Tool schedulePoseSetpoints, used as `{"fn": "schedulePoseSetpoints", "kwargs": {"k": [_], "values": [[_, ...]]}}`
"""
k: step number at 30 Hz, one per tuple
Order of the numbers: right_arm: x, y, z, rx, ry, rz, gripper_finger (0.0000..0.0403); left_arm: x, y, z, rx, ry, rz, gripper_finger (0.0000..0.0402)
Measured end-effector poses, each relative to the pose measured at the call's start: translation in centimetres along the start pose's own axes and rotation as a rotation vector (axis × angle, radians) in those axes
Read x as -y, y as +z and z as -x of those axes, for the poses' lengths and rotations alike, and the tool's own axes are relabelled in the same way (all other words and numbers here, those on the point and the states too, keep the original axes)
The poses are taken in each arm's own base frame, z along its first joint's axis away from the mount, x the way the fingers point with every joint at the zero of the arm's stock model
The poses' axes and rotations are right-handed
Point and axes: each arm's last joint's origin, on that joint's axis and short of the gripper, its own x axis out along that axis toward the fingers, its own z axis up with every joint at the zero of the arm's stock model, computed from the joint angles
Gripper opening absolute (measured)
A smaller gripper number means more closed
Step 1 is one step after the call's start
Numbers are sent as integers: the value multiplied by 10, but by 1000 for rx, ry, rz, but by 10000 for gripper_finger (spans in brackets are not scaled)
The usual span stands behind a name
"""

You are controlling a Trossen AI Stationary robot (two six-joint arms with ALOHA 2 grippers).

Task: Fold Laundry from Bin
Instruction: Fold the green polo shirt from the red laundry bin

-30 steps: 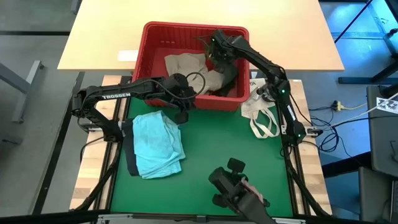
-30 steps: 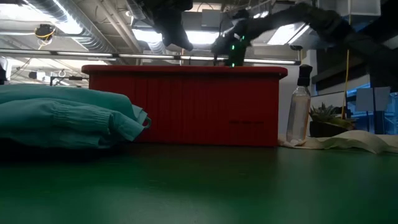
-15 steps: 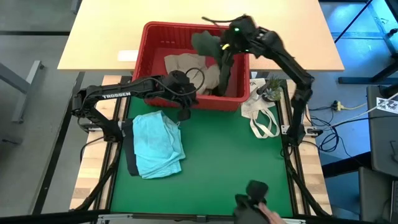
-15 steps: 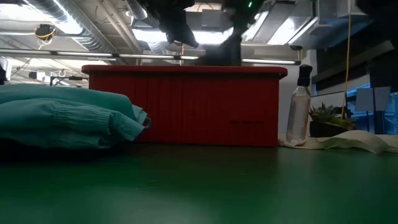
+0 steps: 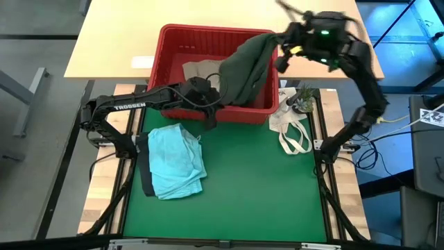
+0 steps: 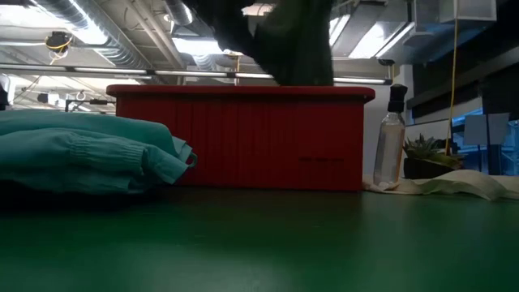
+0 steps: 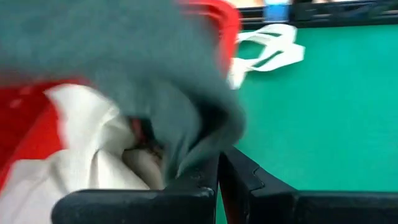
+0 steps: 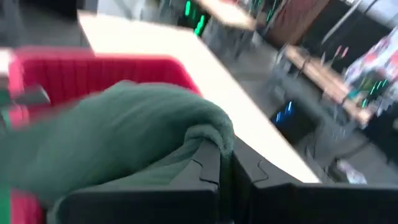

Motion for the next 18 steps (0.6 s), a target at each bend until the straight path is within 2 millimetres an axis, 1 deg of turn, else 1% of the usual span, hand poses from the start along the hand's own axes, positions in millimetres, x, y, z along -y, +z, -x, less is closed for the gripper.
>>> {"fn": "schedulePoseSetpoints", "kwargs": {"k": [5,13,16,18], "values": [[14,19,43,237,-76,-48,5,-2,3,0,24,52,2,23],[32,40,96,623,-66,-99,6,-3,6,0,52,58,5,94],[35,42,114,716,-27,-140,6,-3,6,0,52,58,5,117],[35,42,124,773,56,-154,6,-3,6,0,55,59,5,128]]}}
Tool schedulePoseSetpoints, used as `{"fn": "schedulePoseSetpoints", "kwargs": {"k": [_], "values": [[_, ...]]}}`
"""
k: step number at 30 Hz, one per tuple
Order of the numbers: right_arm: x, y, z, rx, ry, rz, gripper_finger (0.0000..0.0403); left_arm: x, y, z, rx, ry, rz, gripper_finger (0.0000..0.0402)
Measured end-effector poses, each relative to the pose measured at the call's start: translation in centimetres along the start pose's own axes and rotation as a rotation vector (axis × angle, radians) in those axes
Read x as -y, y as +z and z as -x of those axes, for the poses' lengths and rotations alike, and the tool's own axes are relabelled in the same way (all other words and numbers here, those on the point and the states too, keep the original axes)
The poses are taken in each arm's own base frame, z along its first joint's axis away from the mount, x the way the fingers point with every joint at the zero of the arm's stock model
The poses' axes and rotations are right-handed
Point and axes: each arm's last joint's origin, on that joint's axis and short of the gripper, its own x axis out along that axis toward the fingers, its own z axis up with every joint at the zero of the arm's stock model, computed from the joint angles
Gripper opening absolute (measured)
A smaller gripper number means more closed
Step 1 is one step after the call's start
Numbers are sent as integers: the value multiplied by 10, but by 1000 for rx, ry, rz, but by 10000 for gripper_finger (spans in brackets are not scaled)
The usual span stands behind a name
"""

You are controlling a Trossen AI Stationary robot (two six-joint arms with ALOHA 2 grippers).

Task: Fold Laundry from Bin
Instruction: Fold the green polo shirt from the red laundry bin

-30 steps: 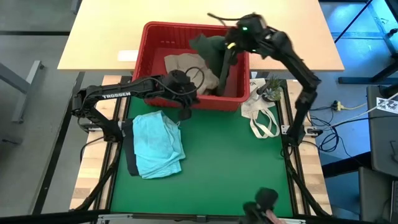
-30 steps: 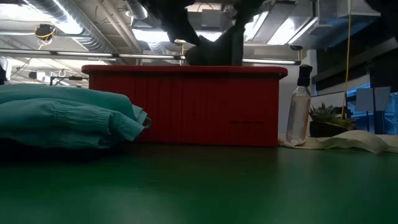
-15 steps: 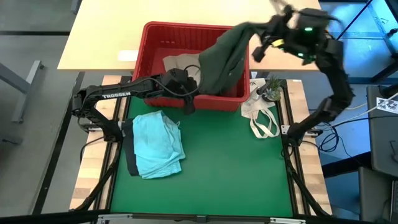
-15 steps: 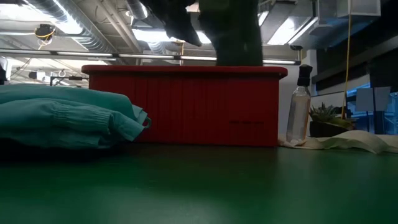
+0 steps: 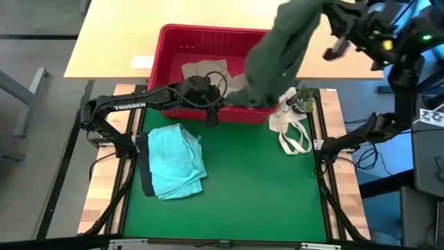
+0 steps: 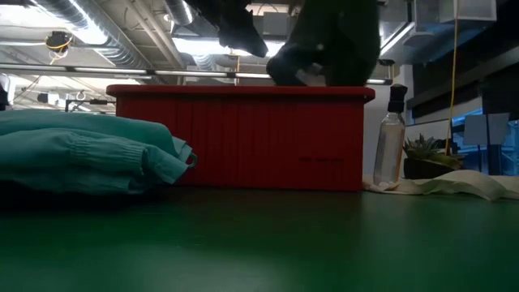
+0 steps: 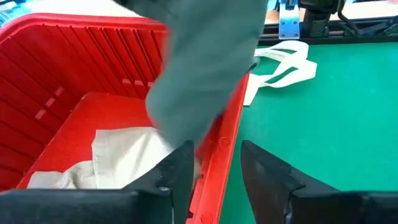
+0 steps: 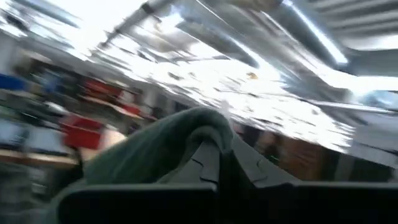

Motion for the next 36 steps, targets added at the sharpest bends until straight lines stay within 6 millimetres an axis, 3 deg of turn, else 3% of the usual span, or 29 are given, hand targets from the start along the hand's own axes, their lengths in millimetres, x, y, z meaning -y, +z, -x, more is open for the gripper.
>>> {"fn": "schedulePoseSetpoints", "kwargs": {"k": [7,13,19,25,36], "values": [[-7,22,24,136,338,-223,6,0,2,0,25,5,3,146],[-5,40,45,204,380,-339,6,0,4,0,40,-1,6,147],[-5,44,58,184,400,-370,5,9,6,1,71,-156,-2,147],[-9,35,55,92,452,-401,5,33,9,3,85,-240,-26,147],[-12,11,19,25,454,-424,5,108,14,-18,150,-331,-82,147]]}}
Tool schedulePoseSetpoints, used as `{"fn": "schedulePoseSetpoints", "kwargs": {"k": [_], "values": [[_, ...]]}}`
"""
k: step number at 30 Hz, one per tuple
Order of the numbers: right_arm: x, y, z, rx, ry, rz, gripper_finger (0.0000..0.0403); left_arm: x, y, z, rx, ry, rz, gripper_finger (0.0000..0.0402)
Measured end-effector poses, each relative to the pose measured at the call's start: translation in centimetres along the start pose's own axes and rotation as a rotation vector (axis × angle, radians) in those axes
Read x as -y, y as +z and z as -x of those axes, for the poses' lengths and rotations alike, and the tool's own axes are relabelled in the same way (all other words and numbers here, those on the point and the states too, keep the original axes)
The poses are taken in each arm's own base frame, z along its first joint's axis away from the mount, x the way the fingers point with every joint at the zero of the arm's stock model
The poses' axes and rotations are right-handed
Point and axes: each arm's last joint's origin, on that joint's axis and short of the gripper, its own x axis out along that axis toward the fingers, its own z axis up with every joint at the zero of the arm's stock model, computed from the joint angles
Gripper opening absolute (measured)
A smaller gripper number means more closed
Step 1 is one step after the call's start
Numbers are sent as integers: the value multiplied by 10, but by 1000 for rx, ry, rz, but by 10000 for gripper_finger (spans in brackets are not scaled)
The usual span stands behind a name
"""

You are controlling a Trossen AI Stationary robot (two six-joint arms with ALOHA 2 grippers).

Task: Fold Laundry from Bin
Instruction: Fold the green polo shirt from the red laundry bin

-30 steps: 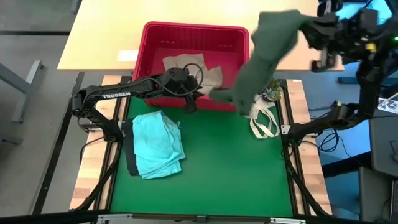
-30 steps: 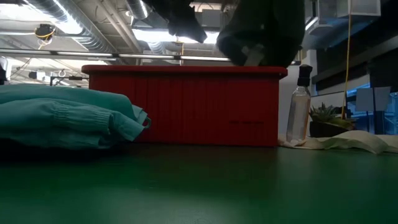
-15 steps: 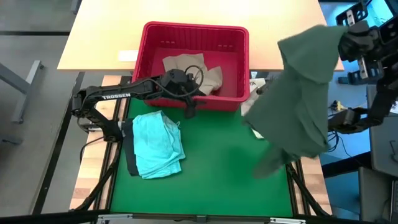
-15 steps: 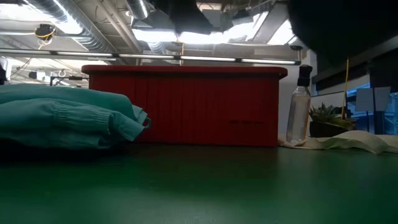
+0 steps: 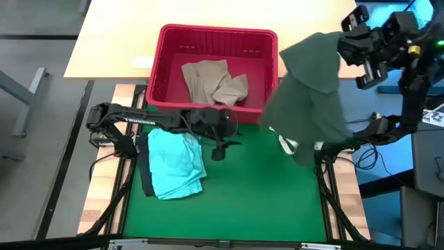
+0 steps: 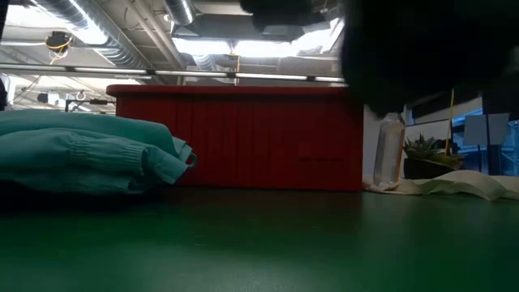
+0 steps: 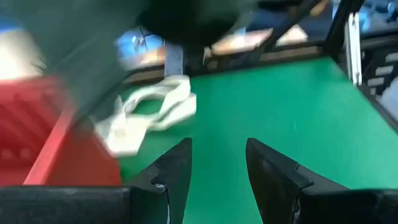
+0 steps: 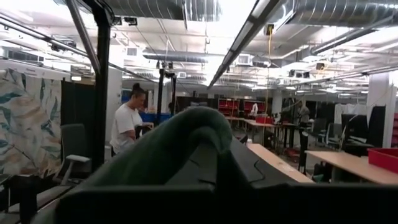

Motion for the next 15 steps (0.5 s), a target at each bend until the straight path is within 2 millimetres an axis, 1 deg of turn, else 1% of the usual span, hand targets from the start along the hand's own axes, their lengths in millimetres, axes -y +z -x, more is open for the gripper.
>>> {"fn": "schedulePoseSetpoints", "kwargs": {"k": [4,7,12,15], "values": [[9,-8,-11,-20,-10,-13,5,15,7,-12,97,50,-17,147],[15,-14,-21,-26,-16,-17,5,21,7,-21,116,131,-16,147],[25,-22,-33,-35,-17,-23,5,28,0,-36,104,248,36,147],[28,-26,-38,-41,-17,-27,5,31,-8,-47,61,303,35,147]]}}
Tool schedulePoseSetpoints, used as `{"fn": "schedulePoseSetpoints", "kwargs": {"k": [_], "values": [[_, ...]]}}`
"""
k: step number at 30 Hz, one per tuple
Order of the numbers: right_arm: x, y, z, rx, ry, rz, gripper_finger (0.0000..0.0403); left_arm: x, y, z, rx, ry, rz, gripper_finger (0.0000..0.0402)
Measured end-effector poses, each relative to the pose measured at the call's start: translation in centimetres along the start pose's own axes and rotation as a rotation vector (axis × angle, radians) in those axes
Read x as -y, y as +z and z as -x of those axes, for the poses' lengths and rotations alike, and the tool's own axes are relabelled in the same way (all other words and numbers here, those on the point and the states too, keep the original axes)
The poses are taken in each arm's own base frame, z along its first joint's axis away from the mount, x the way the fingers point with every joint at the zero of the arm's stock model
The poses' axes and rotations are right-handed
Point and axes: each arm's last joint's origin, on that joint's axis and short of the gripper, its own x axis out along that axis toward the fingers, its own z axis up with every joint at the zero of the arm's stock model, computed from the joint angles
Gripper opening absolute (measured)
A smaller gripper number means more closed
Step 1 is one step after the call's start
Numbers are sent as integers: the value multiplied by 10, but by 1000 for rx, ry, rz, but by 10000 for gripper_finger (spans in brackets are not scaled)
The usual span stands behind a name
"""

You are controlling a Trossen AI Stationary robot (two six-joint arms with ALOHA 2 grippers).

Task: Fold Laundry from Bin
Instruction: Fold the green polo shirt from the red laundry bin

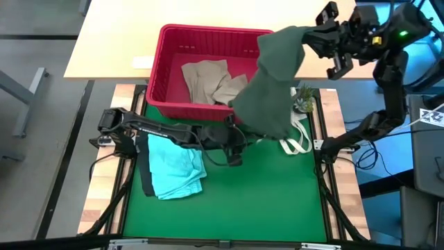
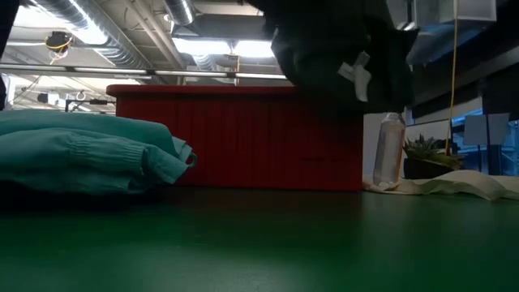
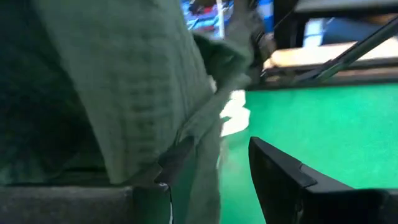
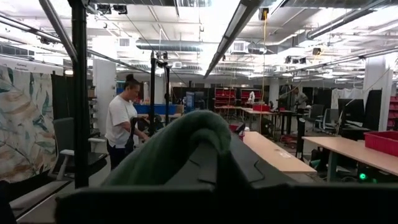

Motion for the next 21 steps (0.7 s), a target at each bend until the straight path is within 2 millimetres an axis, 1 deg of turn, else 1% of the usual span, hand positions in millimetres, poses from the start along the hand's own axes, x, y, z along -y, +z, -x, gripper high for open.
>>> {"fn": "schedulePoseSetpoints", "kwargs": {"k": [5,9,18,21], "values": [[3,-3,-4,-5,4,-3,5,4,-8,-8,-32,93,-15,147],[3,-3,-4,-4,4,-2,5,6,-9,-7,-38,105,-20,147],[3,-2,-4,-2,4,0,5,24,-6,3,-25,126,-38,147],[3,-2,-4,-2,4,-1,5,32,-6,8,-28,168,-51,147]]}}
